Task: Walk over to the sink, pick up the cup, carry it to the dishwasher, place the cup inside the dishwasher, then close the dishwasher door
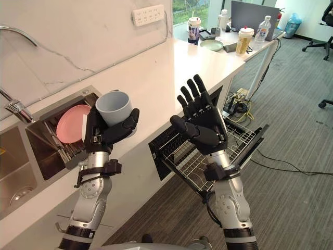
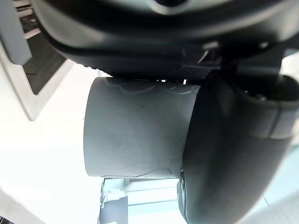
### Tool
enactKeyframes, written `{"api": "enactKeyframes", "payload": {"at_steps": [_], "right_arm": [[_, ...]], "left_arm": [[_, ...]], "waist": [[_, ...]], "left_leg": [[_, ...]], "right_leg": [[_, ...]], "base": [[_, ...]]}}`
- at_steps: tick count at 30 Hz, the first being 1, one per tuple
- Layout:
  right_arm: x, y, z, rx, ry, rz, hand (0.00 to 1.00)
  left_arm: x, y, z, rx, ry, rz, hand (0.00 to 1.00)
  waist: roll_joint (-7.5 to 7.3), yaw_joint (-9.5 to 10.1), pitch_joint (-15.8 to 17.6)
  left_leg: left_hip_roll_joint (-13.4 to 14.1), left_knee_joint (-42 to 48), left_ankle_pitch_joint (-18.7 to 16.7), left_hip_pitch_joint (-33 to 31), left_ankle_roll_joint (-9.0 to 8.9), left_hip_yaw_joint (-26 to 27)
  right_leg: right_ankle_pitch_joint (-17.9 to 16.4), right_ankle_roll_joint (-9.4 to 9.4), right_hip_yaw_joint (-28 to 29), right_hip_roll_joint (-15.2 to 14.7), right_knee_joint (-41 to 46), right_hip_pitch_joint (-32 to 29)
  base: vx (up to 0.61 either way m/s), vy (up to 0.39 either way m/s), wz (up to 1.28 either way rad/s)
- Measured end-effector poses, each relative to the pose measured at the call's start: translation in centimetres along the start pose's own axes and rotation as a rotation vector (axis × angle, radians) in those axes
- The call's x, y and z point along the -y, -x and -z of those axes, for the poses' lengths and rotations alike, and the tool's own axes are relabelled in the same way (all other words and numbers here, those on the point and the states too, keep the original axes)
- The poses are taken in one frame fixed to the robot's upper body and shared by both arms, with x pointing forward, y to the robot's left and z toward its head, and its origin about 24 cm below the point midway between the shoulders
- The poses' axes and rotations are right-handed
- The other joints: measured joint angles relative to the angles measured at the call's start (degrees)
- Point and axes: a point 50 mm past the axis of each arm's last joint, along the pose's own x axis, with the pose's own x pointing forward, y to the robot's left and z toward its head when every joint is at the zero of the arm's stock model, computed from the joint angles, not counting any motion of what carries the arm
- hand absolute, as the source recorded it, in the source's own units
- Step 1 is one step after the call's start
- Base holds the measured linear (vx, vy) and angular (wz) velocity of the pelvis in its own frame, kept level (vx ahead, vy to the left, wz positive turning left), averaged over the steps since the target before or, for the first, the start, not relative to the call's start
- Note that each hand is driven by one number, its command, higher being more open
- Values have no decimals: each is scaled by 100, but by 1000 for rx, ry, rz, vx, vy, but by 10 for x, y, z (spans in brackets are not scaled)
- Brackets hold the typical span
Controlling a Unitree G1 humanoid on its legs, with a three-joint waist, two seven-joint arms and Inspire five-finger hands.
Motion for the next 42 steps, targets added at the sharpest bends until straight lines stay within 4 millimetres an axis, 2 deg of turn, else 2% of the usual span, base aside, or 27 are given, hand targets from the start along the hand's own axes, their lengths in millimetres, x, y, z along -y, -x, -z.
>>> {"api": "enactKeyframes", "payload": {"at_steps": [6,9,15,21,25,36,37,42], "right_arm": [[-12,-12,12,-76,-35,-46,100],[-15,-20,13,-106,5,-54,100],[-18,-31,16,-141,49,-45,100],[-16,-34,28,-220,129,12,100],[-19,-39,32,-257,200,13,100],[-23,-47,43,-321,244,74,100],[-23,-48,44,-321,244,84,0],[-25,-47,47,-328,242,95,0]], "left_arm": [[11,-7,-7,54,-52,67,0],[20,-9,-9,72,-67,121,0],[35,-10,-4,50,-75,201,0],[50,-10,-5,59,-121,269,0],[52,-9,-4,59,-162,271,0],[49,-9,-2,67,-256,227,0],[49,-9,-1,64,-258,222,0],[48,-9,0,60,-285,196,0]], "waist": [[-9,8,-149],[-18,10,-159],[-35,8,-182],[-54,17,-198],[-62,17,-209],[-106,33,-296],[-108,34,-297],[-111,33,-299]], "left_leg": [[-19,-71,84,43,6,-2],[-26,-74,116,43,7,-22],[-26,-80,170,41,0,-72],[-27,-98,226,15,-4,-153],[-25,-105,255,8,-2,-176],[-10,-107,325,-48,2,-250],[-10,-107,328,-51,3,-251],[-7,-100,333,-67,2,-250]], "right_leg": [[10,-14,4,15,-1,3],[13,-18,-15,11,0,5],[16,-27,-61,12,6,19],[19,-36,-137,14,13,32],[28,-50,-154,16,16,33],[46,-97,-217,33,7,21],[48,-102,-218,33,3,20],[58,-113,-218,38,-17,11]], "base": [[-6,0,0],[-11,3,3],[-14,2,3],[-16,4,6],[-5,1,1],[-10,3,3],[0,0,0],[0,0,0]]}}
